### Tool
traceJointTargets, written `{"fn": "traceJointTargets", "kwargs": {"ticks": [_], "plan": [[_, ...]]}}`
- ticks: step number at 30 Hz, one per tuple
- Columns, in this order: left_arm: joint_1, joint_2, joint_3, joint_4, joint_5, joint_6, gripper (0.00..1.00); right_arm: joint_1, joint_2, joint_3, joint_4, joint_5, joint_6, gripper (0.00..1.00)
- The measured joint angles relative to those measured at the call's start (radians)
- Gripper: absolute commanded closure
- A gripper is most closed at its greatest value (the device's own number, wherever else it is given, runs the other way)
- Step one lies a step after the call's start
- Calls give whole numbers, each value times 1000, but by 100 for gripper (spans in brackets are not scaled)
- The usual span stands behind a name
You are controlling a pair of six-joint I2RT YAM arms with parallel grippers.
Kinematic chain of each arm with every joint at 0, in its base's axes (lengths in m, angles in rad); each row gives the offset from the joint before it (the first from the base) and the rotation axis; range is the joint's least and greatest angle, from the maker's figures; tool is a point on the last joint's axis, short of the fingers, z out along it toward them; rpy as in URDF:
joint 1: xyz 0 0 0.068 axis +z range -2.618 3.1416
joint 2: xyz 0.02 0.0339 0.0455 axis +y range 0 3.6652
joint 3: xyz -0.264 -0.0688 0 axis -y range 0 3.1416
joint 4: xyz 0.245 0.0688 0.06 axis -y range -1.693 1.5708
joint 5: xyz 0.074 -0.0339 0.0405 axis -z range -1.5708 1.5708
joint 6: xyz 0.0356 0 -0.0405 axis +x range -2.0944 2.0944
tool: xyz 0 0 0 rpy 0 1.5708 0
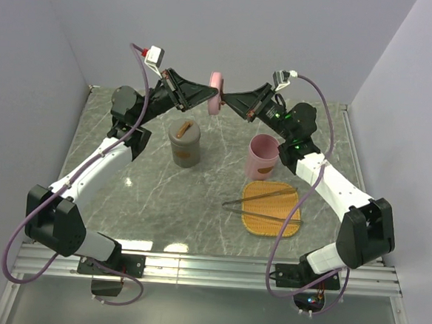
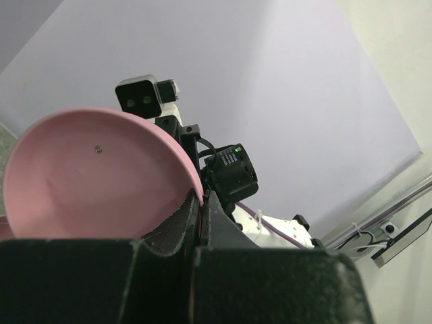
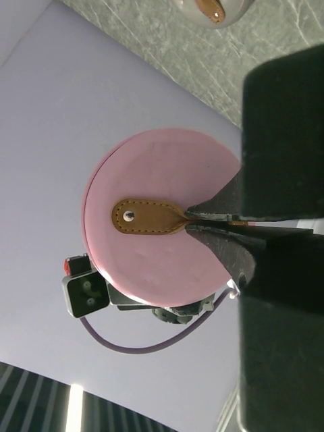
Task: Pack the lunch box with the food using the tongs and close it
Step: Pass the lid of the lunch box from the left arm to the right, then put the lid back on the lunch box
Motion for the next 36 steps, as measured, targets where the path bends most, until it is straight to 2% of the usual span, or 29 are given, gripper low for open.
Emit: {"fn": "traceJointTargets", "kwargs": {"ticks": [3,4,8,12,17,20,25,30,36], "plan": [[0,0,0,0,0,5,89,0,0,0,-1,-1,-3,100],[1,0,-2,0,0,9,79,-2,0,0,-1,-3,-7,100],[6,-2,-17,-6,2,29,56,-14,0,0,-19,-26,-28,100],[25,-12,-38,-36,5,51,44,-49,-16,-8,-58,-49,-64,100],[62,-47,-40,-117,7,115,23,-128,-72,0,-229,-72,-208,100],[84,-73,-18,-243,8,222,1,-174,-103,58,-419,-87,-367,100],[93,-77,118,-568,0,494,1,-212,-105,278,-830,-64,-730,100],[92,-63,302,-914,-72,810,1,-214,-63,510,-1204,15,-1070,100],[93,-60,354,-1162,-163,1043,1,-214,92,719,-1555,114,-1350,100]]}}
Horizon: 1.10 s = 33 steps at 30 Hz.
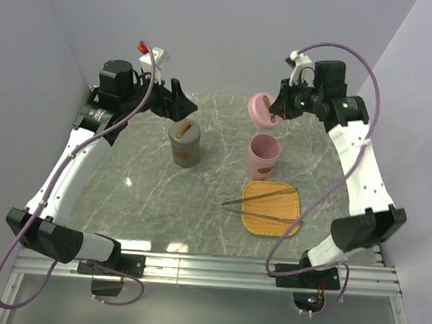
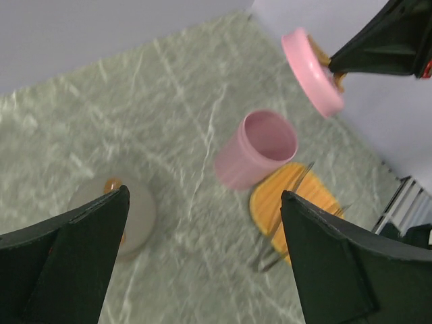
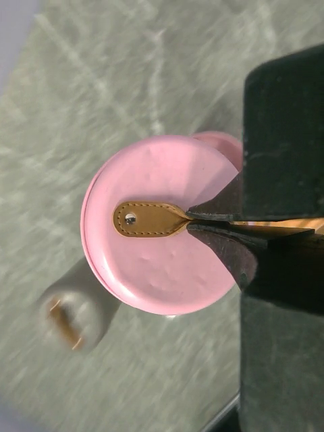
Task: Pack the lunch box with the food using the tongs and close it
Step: Put the lid back on the lunch box
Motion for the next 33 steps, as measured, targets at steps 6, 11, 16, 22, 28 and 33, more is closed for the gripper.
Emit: {"fn": "traceJointTargets", "kwargs": {"ticks": [6,11,16,22,28,33], "plan": [[0,4,-36,-115,-39,79,1,0,157,86,-199,109,-145,100],[0,4,-48,-150,-42,98,1,5,210,90,-282,161,-206,100],[0,5,-49,-150,-42,97,1,21,209,81,-302,182,-231,100],[0,4,-49,-149,-47,93,1,43,209,32,-302,204,-237,100],[3,4,-49,-147,-66,93,1,51,206,-29,-265,219,-229,100],[3,4,-49,-147,-69,93,1,66,206,-64,-244,229,-224,100]]}}
